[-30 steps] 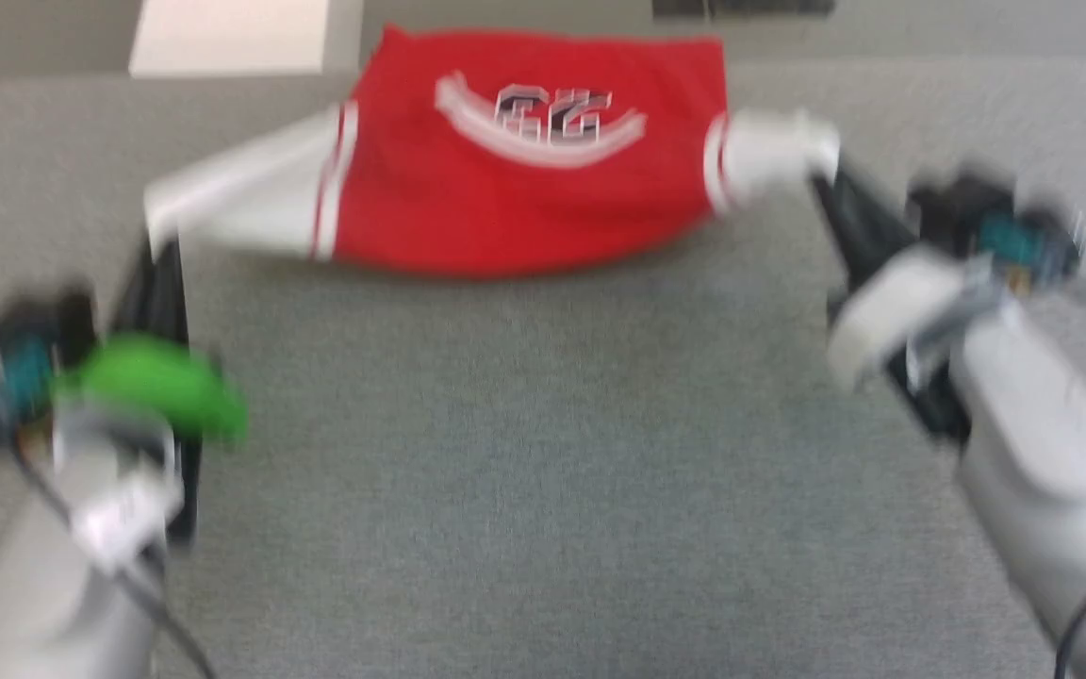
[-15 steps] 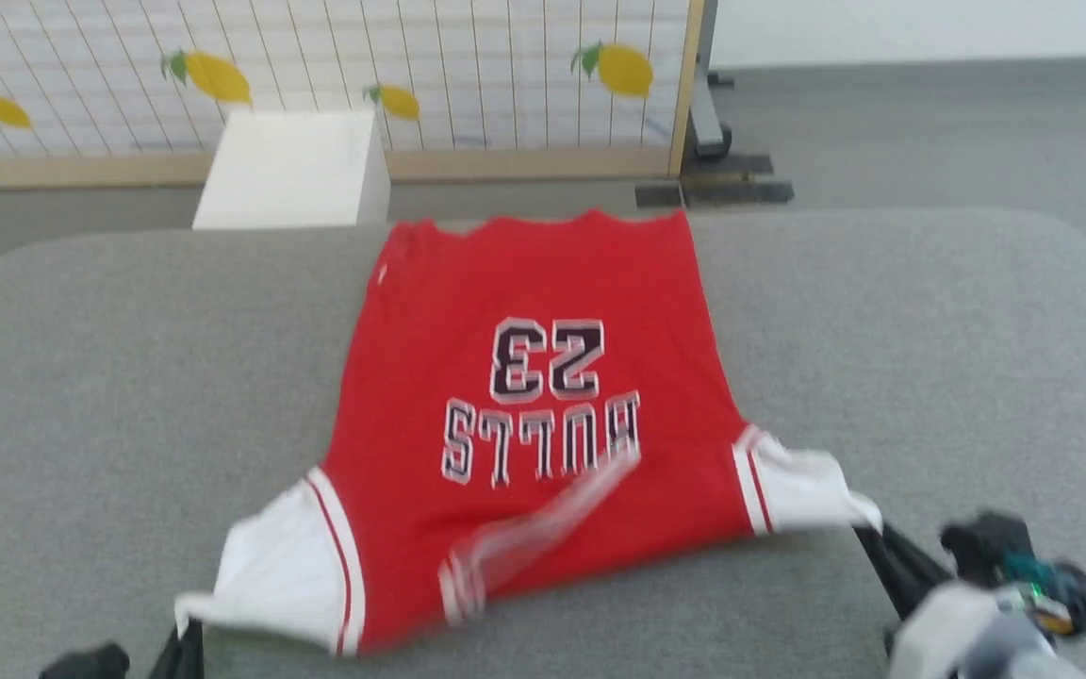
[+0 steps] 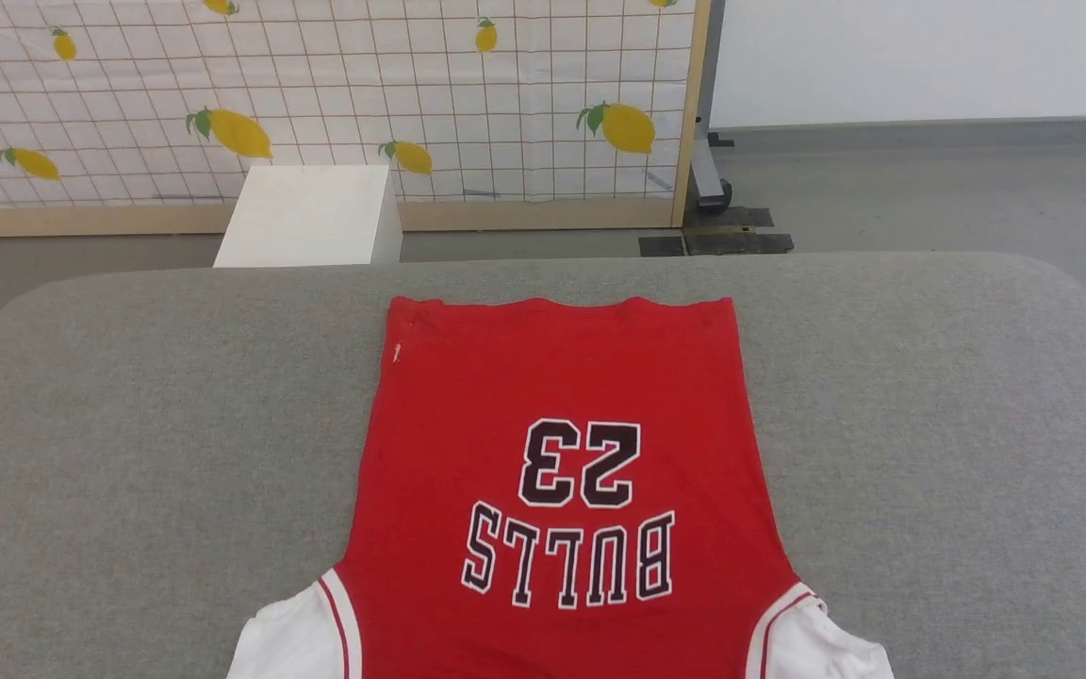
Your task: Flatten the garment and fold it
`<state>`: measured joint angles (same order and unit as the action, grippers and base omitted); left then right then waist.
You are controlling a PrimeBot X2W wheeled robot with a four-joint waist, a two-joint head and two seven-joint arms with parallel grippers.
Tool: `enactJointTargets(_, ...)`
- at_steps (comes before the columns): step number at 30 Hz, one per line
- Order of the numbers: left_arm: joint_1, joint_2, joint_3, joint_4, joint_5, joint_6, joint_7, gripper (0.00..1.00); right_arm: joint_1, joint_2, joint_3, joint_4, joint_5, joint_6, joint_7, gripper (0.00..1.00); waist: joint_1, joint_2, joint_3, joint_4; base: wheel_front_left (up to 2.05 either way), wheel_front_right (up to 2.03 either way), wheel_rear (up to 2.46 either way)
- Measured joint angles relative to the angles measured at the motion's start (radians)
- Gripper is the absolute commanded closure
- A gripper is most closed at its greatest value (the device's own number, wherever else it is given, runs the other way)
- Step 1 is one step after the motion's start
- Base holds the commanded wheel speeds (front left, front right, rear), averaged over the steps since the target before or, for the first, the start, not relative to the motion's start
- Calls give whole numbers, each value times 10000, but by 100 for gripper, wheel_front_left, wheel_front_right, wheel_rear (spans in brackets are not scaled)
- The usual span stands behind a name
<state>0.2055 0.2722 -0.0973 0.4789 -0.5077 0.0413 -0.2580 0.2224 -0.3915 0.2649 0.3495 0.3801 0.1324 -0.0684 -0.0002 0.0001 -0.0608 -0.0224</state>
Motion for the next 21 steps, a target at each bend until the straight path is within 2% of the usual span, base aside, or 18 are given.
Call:
enactJointTargets(3,0,-65,125,36,117,-21,0,100,344,186,-245,-259,-56,0,226,100,0,0,28,38,0,0,0)
enactJointTargets(4,1,-92,184,-12,221,-71,0,100,398,301,-359,-395,-56,0,259,73,0,0,31,33,0,0,0)
enactJointTargets(5,2,-115,244,-104,303,-104,0,100,414,393,-454,-522,-71,0,297,53,0,0,34,30,0,0,0)
enactJointTargets(6,2,-134,278,-188,376,-127,0,100,415,430,-508,-623,-128,0,347,0,0,0,34,29,0,0,0)
enactJointTargets(9,8,-205,330,-378,579,-155,0,100,412,531,-851,-1083,-261,-2,431,0,0,0,30,27,0,0,0)
enactJointTargets(14,-3,-286,351,-830,991,-196,0,100,118,454,-1979,-2268,-489,-2,556,0,1,0,120,150,0,0,0)
enactJointTargets(18,-16,-313,376,-1290,1152,-196,0,100,-1108,290,-2874,-3101,-968,-2,911,0,1,0,287,264,0,0,0)
enactJointTargets(21,-47,-359,303,-1559,1250,-209,0,100,-2496,163,-3120,-3388,-1200,-2,1168,0,1,0,427,410,0,0,0)
